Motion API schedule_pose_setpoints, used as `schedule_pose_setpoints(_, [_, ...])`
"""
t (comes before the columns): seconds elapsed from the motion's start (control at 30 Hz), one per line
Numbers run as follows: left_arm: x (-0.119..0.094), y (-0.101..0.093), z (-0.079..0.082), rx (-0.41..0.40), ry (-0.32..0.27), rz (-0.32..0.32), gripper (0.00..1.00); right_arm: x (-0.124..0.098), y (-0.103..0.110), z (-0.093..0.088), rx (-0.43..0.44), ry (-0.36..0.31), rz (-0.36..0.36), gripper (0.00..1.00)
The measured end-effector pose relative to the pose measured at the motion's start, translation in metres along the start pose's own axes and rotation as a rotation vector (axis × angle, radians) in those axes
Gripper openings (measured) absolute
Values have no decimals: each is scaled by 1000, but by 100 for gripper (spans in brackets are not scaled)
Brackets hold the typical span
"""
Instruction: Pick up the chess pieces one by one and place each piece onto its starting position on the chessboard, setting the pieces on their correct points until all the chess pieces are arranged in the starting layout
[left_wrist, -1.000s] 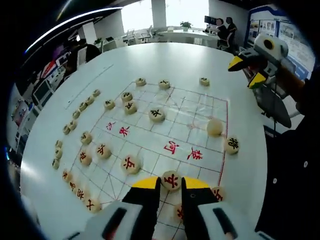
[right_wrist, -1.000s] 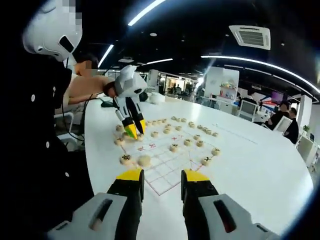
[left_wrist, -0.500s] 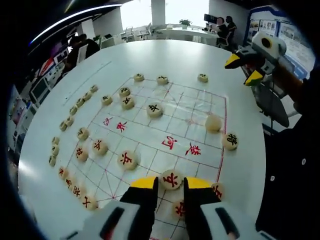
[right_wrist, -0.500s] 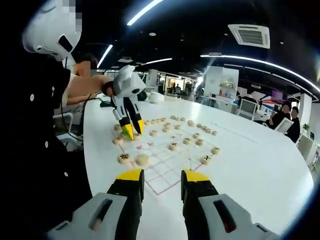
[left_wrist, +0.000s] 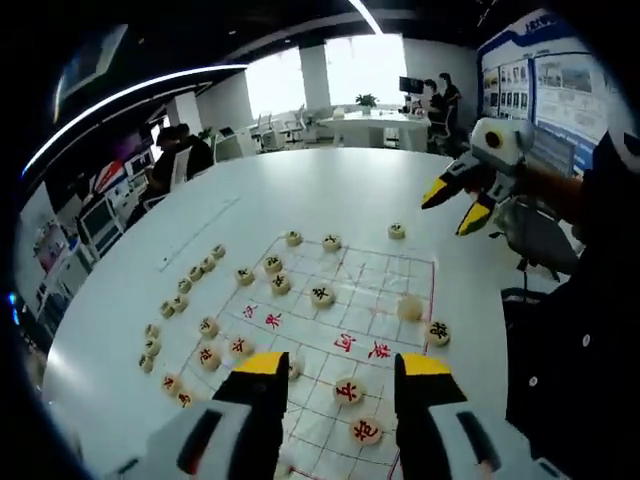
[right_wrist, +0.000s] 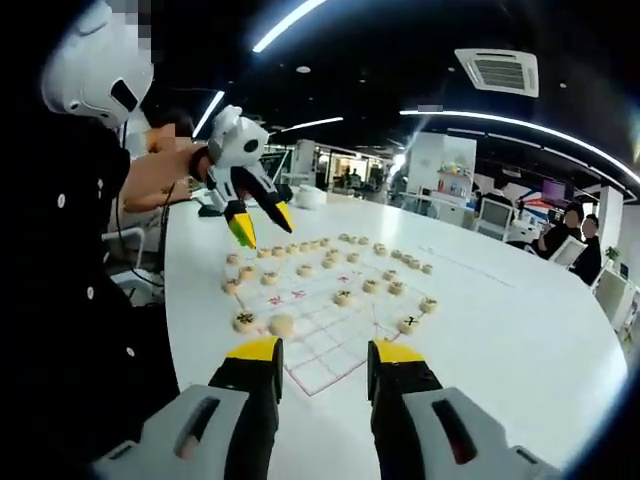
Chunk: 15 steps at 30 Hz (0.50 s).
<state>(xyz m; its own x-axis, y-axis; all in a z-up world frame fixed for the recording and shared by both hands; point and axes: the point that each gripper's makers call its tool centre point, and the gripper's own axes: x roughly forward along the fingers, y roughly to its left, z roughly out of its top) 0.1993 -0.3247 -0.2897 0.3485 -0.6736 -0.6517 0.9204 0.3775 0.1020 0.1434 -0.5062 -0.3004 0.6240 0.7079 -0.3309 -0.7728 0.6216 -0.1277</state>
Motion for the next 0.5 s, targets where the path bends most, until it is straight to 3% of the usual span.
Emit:
schedule_pose_setpoints(0.07, [-10, -1, 4, 13, -46, 19, 49, 1, 1, 1, -9, 5, 6, 36])
schedule_pose_setpoints(0.2, [-29, -8, -2, -7, -93, 40, 55, 3, 2, 5, -16, 8, 25, 39])
schedule_pose_setpoints(0.5, [-66, -27, -58, -94, -153, 77, 63, 11, 8, 13, -82, 51, 92, 38])
